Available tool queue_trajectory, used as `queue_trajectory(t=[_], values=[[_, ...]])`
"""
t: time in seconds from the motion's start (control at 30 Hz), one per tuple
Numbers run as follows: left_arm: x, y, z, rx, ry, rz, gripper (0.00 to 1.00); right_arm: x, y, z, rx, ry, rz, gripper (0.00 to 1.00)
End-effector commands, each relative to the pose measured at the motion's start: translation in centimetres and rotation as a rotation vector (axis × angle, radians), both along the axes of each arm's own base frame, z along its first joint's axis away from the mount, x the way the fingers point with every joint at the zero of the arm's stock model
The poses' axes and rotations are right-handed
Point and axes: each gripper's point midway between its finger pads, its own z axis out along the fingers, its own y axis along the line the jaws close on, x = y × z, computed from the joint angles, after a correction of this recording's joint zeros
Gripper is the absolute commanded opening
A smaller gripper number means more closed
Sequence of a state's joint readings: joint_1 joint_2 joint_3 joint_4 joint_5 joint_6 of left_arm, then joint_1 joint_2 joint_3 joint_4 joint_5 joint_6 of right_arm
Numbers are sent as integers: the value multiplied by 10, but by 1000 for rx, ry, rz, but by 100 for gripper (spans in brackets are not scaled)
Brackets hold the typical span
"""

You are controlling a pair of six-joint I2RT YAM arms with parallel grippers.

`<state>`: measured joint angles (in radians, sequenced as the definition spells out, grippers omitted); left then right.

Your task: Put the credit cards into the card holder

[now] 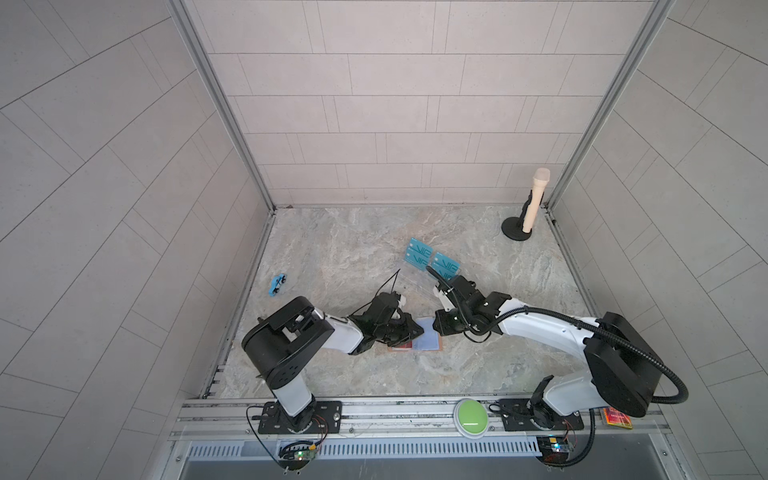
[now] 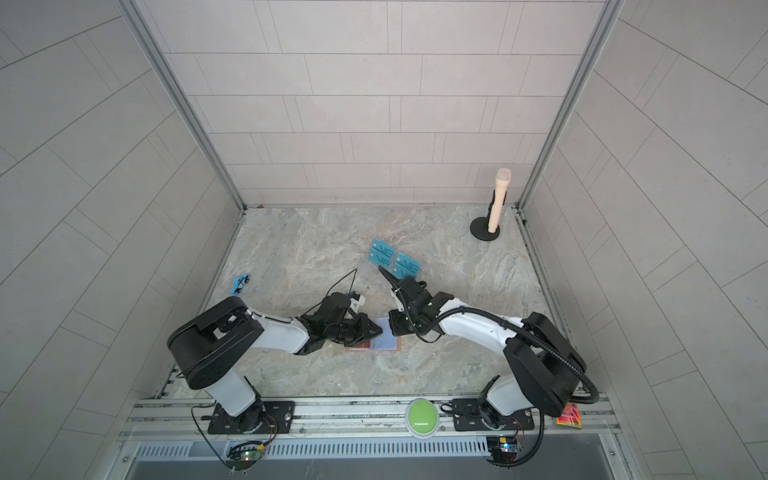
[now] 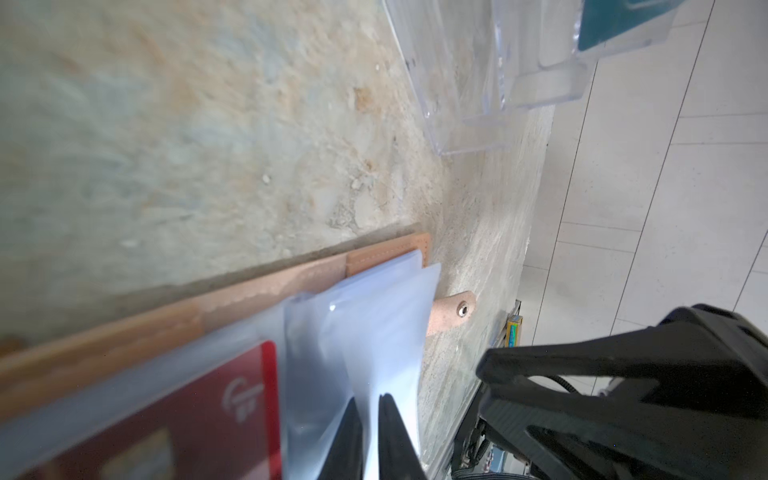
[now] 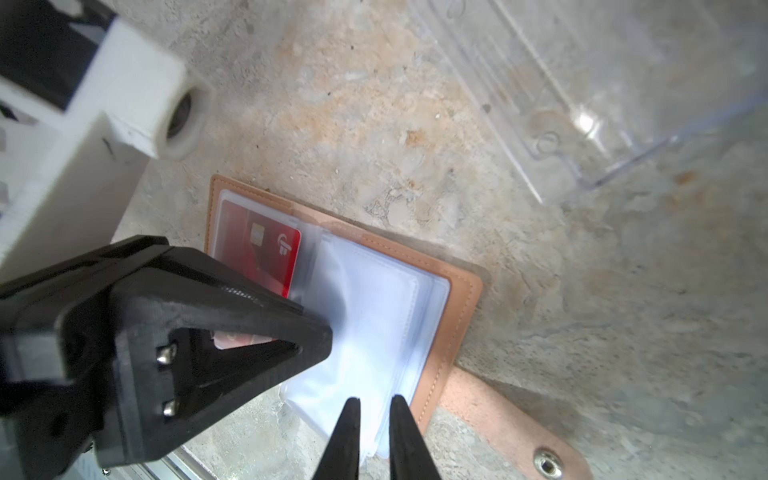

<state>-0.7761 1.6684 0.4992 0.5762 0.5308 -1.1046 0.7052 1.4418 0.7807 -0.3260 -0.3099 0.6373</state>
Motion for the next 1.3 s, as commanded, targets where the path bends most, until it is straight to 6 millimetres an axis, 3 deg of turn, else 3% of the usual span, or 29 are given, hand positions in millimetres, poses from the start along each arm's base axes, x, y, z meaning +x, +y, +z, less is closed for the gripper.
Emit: queue_trajectory(t=[0.0,0.23,0.53,0.97,1.03,1.27], values=[[6,4,14,-16,-56,16,4,-1,-7,-3,4,6,-33,17],[1,8,17,-27,-70,10,0,1,-5,-7,34,19,-47,17],[-1,8,20,-56,-81,8,0,-5,20,-6,127,52,30,17],[-4,9,20,-78,-91,2,1,-12,34,-21,199,117,64,17],[-5,10,20,-76,-90,0,7,-13,34,-21,203,119,61,17],[-5,14,27,-54,-97,9,45,-14,35,-17,205,119,81,17]])
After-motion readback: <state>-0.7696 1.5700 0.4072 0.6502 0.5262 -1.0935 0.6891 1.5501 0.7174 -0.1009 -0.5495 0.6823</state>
